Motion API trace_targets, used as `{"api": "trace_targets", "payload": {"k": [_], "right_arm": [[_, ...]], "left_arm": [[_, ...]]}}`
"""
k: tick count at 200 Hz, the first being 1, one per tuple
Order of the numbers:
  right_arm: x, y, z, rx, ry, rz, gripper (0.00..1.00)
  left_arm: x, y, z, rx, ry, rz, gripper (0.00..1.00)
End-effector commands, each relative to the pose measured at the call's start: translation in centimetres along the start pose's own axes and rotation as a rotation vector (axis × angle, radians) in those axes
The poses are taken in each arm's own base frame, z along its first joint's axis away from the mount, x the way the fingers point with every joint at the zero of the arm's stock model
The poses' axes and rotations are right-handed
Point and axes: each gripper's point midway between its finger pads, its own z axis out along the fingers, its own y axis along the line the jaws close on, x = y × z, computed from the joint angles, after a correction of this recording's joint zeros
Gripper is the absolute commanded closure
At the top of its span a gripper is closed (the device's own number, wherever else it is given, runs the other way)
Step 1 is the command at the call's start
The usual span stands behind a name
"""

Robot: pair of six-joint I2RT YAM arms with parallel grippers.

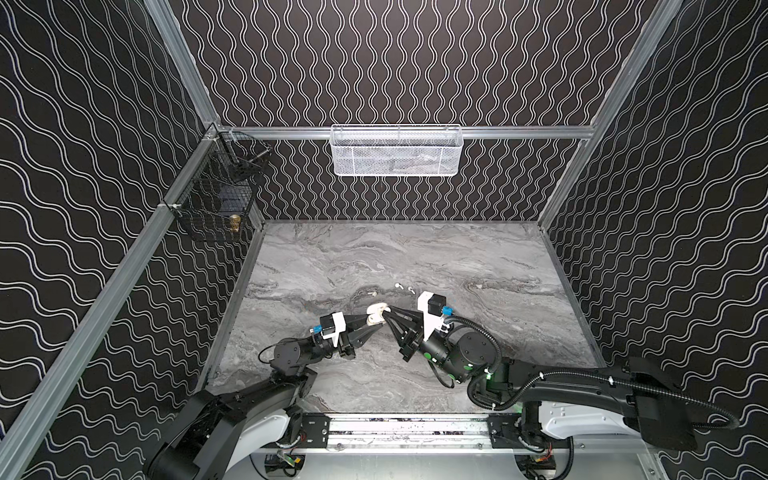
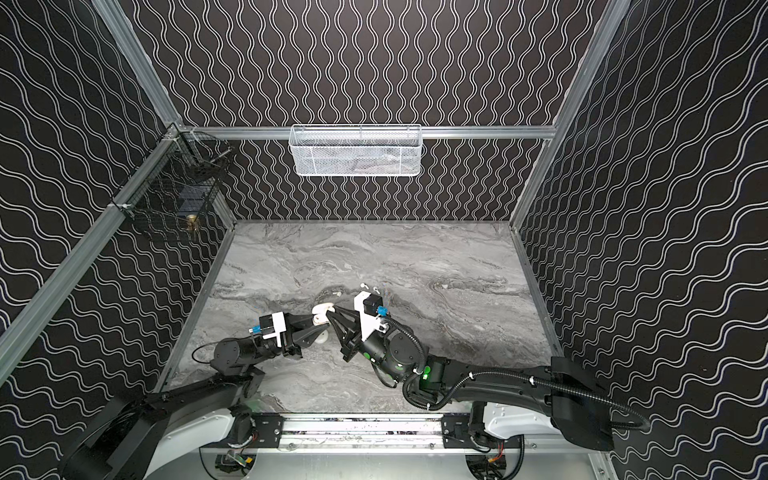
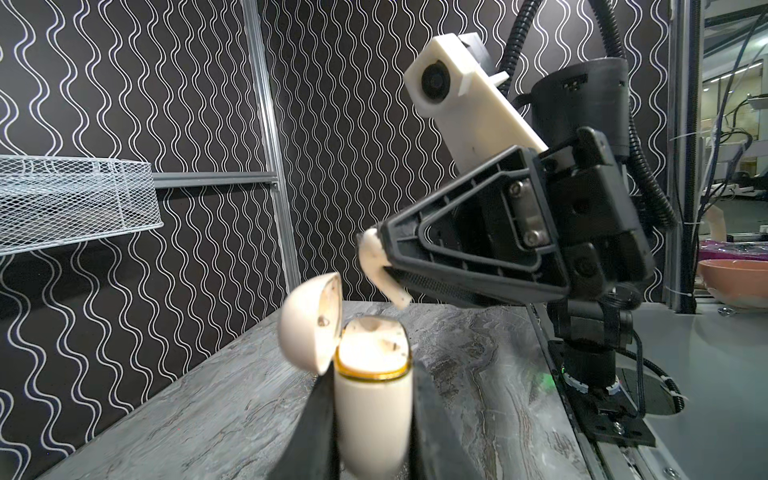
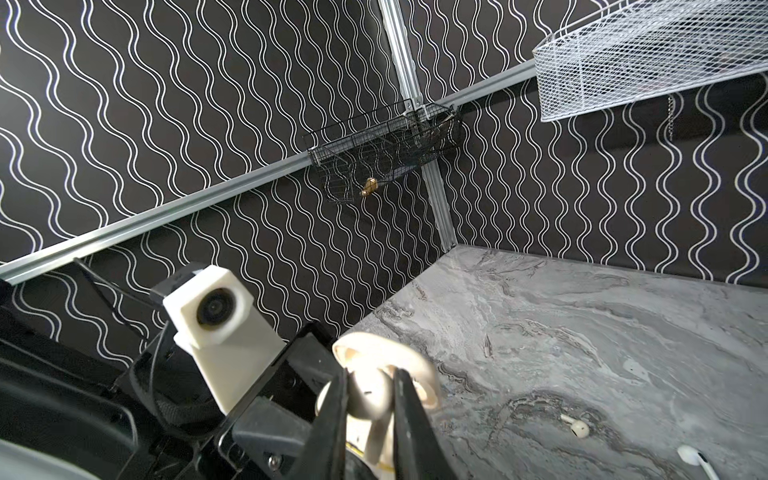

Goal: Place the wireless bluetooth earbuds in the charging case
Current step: 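Carry the earbud with the right gripper over the case held by the left gripper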

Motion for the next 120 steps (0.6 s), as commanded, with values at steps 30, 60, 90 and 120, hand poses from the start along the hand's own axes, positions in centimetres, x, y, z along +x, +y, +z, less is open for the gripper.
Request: {"api": "trace_targets", "payload": {"k": [30, 60, 90, 120], "right_arm": [[-1.2, 0.2, -0.2, -0.020, -0.093, 0.002, 0.82], [-0.9, 0.1, 0.6, 0.001, -0.087, -0.015, 0.83], [-1.2, -0.1, 0.9, 0.021, -0.096, -0.026, 0.83], [-1.0, -0.4, 0.9, 0.039, -0.093, -0.036, 0.84]], "left_arm": [[-1.1, -0.3, 0.0, 0.005, -0.038, 0.039, 1.00], [-1.2, -0.3, -0.1, 0.002, -0.042, 0.043, 1.00], [-1.3, -0.4, -0.1, 0.004, -0.045, 0.045, 1.00], [-1.5, -0.4, -0.2, 0.003, -0.050, 0.049, 1.00]]}}
